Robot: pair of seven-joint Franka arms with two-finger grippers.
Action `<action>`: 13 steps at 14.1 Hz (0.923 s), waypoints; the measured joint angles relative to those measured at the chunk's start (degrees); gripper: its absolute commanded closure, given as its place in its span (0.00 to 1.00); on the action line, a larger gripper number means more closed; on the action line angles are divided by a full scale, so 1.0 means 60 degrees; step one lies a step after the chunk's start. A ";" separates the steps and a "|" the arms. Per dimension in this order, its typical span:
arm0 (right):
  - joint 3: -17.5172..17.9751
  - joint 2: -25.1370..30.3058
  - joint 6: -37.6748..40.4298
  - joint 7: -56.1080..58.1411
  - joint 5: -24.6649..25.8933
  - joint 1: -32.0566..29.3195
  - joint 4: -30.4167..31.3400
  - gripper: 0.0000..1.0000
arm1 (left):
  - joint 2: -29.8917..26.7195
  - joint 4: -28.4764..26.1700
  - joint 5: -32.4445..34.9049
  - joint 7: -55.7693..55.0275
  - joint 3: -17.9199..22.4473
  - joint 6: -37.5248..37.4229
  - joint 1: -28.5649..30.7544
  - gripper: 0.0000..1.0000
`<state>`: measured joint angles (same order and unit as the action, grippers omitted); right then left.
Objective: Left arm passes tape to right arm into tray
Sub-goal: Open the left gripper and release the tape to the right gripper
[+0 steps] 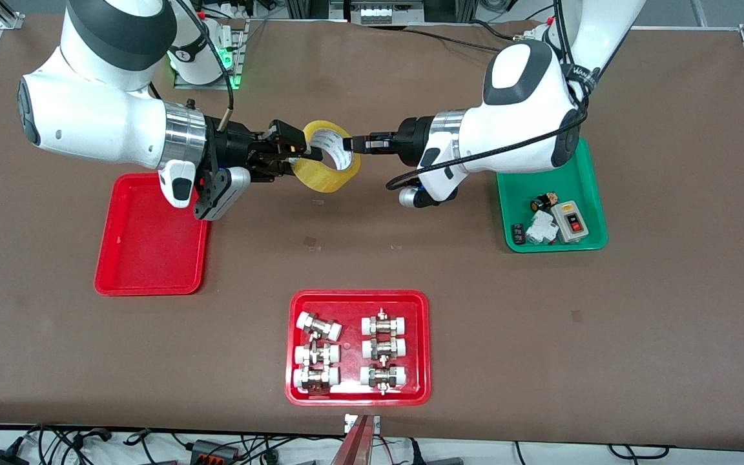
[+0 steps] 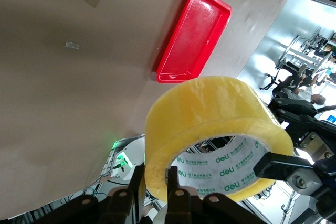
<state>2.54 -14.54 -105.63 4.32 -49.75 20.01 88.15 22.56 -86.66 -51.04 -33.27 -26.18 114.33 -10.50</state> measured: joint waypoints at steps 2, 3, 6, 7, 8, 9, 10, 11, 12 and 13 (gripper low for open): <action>0.0000 0.0000 0.0000 0.0004 0.0000 0.0001 0.0000 0.71 | 0.0000 0.0000 0.0000 0.0000 0.0000 -0.0003 0.0001 0.35; 0.0000 0.0000 0.0000 0.0004 0.0000 0.0003 0.0000 0.71 | 0.0000 0.0001 0.0000 0.0000 0.0000 -0.0015 0.0006 0.04; -0.0007 -0.0037 0.0000 0.0008 0.0005 0.0008 0.0001 0.71 | -0.0024 0.0121 -0.0001 0.0000 0.0008 -0.0383 0.0174 0.00; -0.0020 -0.0051 0.0000 0.0030 0.0007 0.0004 0.0001 0.71 | -0.0065 0.0185 0.0008 0.0000 0.0024 -0.0650 0.0346 0.00; -0.0052 -0.0066 0.0000 0.0120 0.0010 -0.0004 0.0001 0.71 | -0.0125 0.0244 0.0153 0.0005 0.0044 -0.1076 0.0589 0.00; -0.0105 -0.0089 0.0000 0.0259 0.0013 -0.0028 0.0001 0.71 | -0.0208 0.0283 0.0577 0.0007 0.0051 -0.1598 0.0881 0.00; -0.0167 -0.0128 0.0001 0.0413 0.0027 -0.0093 0.0017 0.71 | -0.0327 0.0309 0.1186 0.0023 0.0052 -0.2199 0.1212 0.00; -0.0218 -0.0197 0.0054 0.0610 0.0045 -0.0273 0.0084 0.70 | -0.0464 0.0326 0.1763 0.0048 0.0050 -0.2703 0.1541 0.00; -0.0252 -0.0323 0.0240 0.0919 0.0070 -0.0606 0.0175 0.70 | -0.0608 0.0334 0.2242 0.0101 0.0053 -0.3081 0.1882 0.00; -0.0290 -0.0518 0.0527 0.1309 0.0138 -0.1073 0.0273 0.70 | -0.0710 0.0337 0.2635 0.0303 0.0057 -0.3407 0.2212 0.00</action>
<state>0.80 -17.65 -102.47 12.18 -48.93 13.57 89.79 18.30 -84.64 -35.24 -31.45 -25.84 93.89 2.77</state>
